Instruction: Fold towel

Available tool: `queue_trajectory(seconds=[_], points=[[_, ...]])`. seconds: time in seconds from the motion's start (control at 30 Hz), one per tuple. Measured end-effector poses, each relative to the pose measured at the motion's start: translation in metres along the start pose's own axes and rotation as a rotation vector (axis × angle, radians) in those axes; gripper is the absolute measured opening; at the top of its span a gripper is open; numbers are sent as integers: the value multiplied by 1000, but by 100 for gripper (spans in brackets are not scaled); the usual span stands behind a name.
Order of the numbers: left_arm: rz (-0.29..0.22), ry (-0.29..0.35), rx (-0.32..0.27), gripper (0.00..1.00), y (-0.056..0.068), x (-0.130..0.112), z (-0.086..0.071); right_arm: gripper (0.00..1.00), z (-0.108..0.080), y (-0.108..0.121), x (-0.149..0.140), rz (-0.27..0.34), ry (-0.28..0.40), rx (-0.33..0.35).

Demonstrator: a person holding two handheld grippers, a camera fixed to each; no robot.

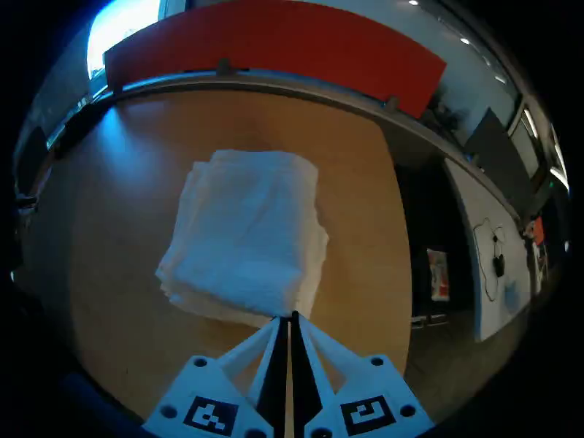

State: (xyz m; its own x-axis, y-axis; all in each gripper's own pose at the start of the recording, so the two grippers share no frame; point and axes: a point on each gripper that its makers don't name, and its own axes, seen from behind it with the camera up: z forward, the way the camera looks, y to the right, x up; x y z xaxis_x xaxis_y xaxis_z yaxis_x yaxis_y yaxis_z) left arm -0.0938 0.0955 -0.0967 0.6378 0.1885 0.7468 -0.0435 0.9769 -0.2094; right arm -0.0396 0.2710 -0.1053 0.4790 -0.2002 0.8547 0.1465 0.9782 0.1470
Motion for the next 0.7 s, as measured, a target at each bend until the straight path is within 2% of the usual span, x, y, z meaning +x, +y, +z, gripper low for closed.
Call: queue_trajectory(seconds=[0.2, 0.7], points=[[-3, 0, 2, 93, -2, 0, 0, 5, 6, 0, -9, 14, -21, -3], [-6, -3, 3, 93, -3, -2, -1, 4, 6, 3, -4, 26, -14, -25]])
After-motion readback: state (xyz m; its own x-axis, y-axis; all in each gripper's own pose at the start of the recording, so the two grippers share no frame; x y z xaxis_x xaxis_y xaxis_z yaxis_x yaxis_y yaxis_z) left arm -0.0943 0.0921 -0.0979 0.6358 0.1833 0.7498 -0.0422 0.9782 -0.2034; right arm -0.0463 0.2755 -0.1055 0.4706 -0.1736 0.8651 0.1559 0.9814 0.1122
